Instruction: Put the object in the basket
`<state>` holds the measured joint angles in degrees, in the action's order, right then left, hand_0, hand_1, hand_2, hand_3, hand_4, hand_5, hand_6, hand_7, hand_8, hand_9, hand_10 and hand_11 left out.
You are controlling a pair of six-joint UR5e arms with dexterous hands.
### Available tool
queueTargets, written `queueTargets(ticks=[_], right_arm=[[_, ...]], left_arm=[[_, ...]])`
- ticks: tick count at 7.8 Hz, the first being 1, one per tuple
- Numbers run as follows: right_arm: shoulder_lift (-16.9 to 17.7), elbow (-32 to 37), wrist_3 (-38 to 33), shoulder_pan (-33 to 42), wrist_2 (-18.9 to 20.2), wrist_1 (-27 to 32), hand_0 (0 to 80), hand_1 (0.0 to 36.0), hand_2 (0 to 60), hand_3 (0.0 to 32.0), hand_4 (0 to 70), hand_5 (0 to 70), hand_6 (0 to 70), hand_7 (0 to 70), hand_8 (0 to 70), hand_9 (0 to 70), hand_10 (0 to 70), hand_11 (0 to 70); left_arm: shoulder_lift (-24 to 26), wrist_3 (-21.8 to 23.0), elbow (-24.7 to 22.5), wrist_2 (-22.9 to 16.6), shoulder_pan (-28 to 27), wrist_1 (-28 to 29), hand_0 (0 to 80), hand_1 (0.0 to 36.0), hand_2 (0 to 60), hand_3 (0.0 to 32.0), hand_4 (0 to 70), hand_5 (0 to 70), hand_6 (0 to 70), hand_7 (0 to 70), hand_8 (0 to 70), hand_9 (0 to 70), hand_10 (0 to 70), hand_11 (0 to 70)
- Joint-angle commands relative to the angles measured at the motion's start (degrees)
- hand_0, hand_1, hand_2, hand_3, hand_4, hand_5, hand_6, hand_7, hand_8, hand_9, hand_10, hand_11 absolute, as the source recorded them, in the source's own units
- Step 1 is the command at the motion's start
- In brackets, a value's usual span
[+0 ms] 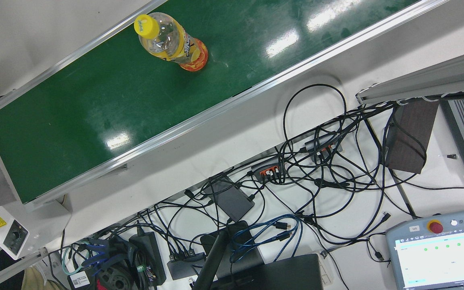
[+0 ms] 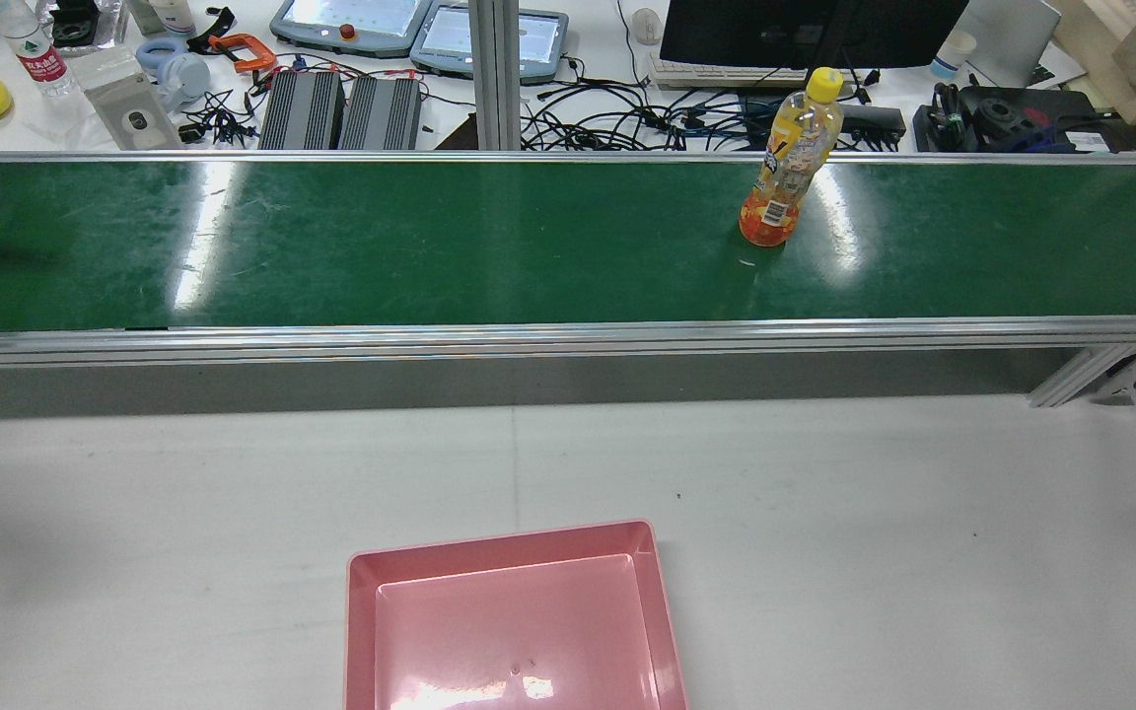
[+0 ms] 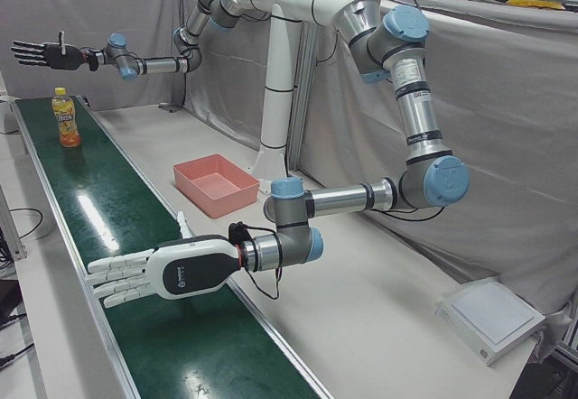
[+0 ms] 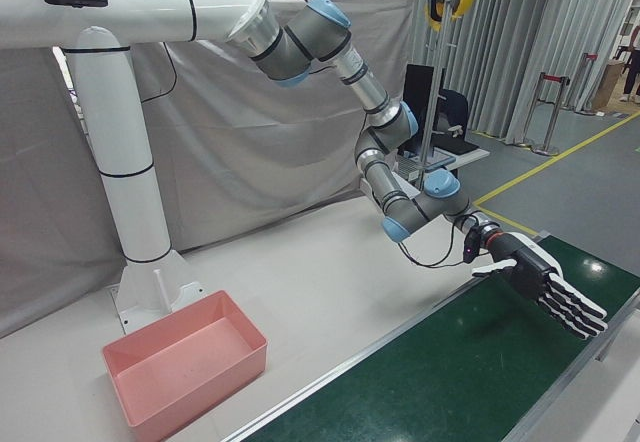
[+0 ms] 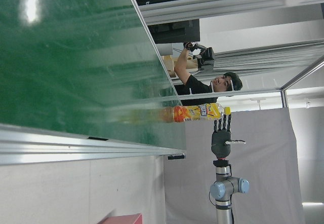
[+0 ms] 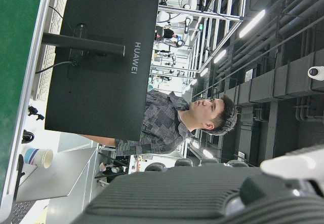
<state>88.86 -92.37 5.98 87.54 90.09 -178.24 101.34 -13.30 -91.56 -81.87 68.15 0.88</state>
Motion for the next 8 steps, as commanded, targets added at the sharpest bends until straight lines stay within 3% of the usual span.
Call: queueTargets(ticks=[1,8], right_arm=[[0.0,0.0,0.09,0.0,0.0,0.0,0.0,0.0,0.0,0.0,0.0,0.0,0.0,0.0,0.0,0.0,0.0,0.0],[0.0,0.0,0.0,0.0,0.0,0.0,0.0,0.0,0.0,0.0,0.0,0.0,0.0,0.0,0.0,0.0,0.0,0.0]], left_arm=[[2.19,2.31,5.78,-3.99,0.05,7.12,59.2,10.5,0.0,0.0,0.0,10.4,0.0,0.0,0.0,0.0,0.0,0.0],[2.11,2.4,5.87,-3.99,0.58,8.79,59.6,10.9,0.0,0.0,0.0,6.0,0.0,0.0,0.0,0.0,0.0,0.0]])
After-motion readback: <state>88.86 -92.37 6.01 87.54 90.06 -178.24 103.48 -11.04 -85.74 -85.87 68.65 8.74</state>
